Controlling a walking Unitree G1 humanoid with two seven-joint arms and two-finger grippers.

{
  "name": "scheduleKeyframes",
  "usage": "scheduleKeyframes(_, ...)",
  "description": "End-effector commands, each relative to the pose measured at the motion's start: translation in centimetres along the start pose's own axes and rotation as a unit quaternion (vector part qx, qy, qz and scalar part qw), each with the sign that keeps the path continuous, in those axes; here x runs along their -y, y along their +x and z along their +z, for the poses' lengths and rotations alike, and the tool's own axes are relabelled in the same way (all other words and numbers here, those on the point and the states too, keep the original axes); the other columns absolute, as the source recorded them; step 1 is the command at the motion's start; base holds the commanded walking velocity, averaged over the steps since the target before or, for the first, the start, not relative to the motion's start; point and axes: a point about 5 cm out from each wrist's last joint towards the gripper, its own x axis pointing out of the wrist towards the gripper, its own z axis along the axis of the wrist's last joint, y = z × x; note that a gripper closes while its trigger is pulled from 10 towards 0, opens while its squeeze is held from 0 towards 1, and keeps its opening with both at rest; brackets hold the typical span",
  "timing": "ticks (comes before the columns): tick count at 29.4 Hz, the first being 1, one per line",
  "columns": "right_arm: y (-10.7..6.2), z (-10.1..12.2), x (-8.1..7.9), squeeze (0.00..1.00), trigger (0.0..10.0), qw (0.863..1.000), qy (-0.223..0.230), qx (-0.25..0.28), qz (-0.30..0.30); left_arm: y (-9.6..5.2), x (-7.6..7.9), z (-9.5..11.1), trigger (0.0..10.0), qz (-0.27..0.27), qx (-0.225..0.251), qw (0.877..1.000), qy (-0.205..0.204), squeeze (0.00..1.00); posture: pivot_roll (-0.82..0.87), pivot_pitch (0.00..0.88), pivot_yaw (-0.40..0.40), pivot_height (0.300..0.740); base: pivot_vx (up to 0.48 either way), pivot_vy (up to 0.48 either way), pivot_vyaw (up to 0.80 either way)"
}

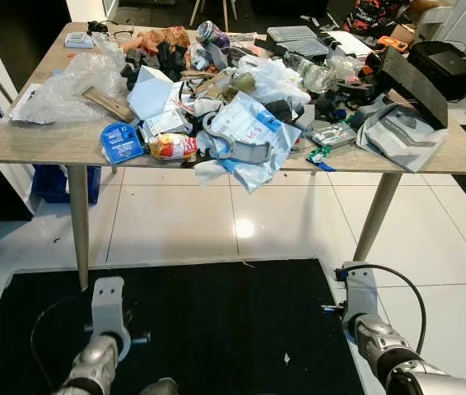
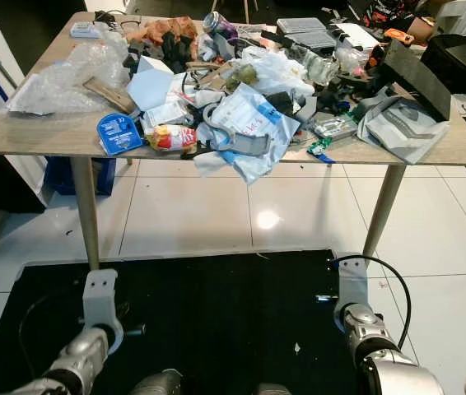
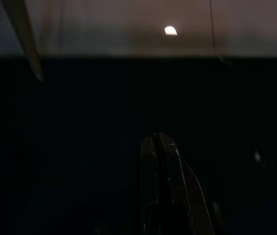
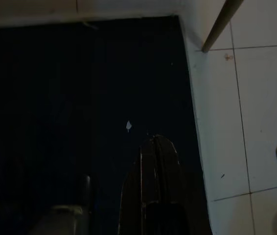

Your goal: Picking trash to rubbish bin

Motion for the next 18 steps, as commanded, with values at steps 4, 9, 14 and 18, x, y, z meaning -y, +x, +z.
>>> scheduleKeyframes(4,-0.5,-3.3,0.1,0.00,10.0,0.999,-0.015,-0.052,-0.001,0.1,-0.6,0.9,10.0,-0.005,-0.006,0.999,0.044,0.00,0.02,0.065,-0.050,0.740,0.000,0.000,0.00)
scheduleKeyframes(9,-1.2,-5.5,1.3,0.00,10.0,0.997,0.003,-0.077,-0.015,-0.6,-1.1,-1.8,10.0,-0.007,-0.064,0.994,0.083,0.00,0.00,0.063,-0.016,0.740,0.000,0.000,0.00)
scheduleKeyframes(14,-1.2,-5.7,1.5,0.00,10.0,0.997,0.007,-0.080,-0.019,-1.0,-1.4,-2.7,10.0,-0.005,-0.076,0.994,0.079,0.00,-0.01,0.064,-0.008,0.740,0.000,0.000,0.00)
scheduleKeyframes(18,-1.2,-5.5,1.4,0.00,10.0,0.997,0.014,-0.076,-0.019,-1.3,-1.3,-3.7,10.0,-0.005,-0.086,0.993,0.078,0.00,-0.01,0.062,-0.006,0.740,0.000,0.000,0.00)
